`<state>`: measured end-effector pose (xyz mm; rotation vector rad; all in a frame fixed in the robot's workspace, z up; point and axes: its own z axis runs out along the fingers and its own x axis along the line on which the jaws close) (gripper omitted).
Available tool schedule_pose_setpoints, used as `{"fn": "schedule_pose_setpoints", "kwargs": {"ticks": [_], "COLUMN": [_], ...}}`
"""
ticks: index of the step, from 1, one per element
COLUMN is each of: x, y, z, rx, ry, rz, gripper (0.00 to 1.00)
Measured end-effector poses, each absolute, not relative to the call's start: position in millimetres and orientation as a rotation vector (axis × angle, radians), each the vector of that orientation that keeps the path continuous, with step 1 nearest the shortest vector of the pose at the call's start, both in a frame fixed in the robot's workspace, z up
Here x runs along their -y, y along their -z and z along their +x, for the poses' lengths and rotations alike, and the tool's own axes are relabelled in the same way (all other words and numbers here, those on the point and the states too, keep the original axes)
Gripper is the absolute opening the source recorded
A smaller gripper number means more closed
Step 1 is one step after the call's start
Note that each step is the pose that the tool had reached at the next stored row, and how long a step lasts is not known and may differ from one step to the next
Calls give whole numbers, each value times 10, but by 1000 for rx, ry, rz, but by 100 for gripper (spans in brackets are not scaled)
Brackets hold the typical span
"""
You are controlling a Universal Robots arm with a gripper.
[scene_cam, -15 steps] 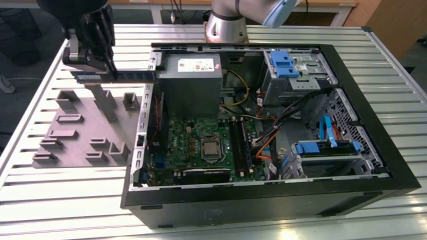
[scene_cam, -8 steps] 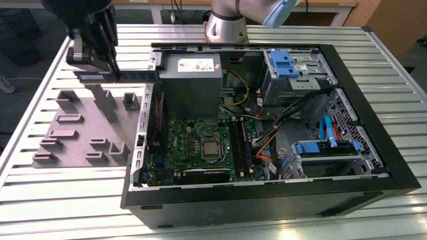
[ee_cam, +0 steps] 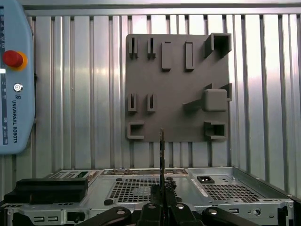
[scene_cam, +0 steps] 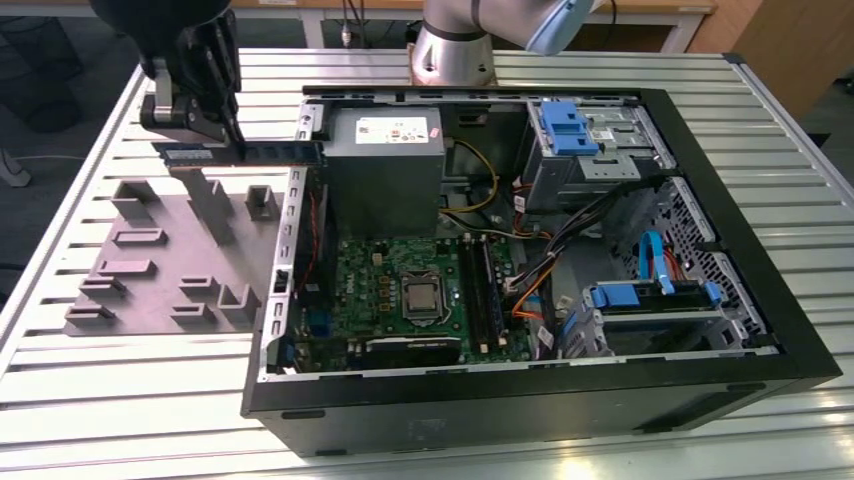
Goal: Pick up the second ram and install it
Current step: 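Pick up the second ram and move it above second insertion slot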
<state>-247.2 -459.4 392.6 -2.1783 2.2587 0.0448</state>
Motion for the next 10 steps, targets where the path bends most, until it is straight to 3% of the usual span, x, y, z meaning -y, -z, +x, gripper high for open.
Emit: {"fn": "schedule_pose_setpoints", "kwargs": {"ticks": [10], "x": [4594], "y": [-3926], "z": [-2437], "rx": [-2259], "ry": [-45], "rz": [-2178], "gripper": [14]}}
